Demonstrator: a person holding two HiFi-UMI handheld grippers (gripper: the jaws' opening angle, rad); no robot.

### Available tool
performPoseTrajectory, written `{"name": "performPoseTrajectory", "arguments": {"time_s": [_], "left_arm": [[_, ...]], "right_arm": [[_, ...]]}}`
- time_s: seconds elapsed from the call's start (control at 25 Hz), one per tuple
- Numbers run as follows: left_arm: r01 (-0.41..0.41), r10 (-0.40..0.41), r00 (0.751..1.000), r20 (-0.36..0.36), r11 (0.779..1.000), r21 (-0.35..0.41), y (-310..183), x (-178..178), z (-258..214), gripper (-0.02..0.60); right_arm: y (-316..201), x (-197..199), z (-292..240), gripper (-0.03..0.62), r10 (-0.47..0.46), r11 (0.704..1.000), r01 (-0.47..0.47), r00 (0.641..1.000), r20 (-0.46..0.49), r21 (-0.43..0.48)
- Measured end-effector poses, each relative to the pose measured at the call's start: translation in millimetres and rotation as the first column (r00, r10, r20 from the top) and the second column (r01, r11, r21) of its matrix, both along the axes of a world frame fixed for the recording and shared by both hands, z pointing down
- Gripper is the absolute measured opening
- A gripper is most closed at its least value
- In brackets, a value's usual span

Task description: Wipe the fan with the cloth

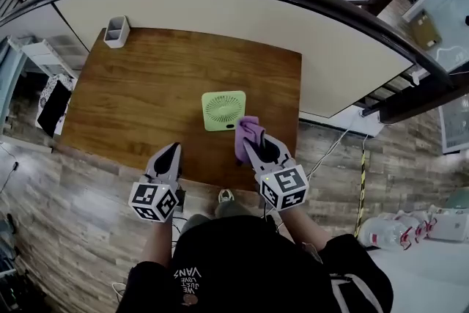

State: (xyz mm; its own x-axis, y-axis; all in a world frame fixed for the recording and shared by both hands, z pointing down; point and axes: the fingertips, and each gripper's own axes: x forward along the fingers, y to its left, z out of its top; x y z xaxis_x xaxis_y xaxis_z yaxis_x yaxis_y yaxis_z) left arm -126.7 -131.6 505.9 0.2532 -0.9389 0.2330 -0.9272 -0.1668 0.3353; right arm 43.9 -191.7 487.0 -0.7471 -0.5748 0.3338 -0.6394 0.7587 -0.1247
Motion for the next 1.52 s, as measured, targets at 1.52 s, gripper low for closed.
{"name": "performPoseTrajectory", "arguments": {"time_s": [1.52], "left_arm": [[-0.04,0.041,0.999,-0.022,0.997,0.059,323.7,11.5,-29.0,0.011]], "right_arm": [[312.8,21.7,-17.3,0.095,0.059,0.998,-0.059,0.998,-0.025,0.021]]}}
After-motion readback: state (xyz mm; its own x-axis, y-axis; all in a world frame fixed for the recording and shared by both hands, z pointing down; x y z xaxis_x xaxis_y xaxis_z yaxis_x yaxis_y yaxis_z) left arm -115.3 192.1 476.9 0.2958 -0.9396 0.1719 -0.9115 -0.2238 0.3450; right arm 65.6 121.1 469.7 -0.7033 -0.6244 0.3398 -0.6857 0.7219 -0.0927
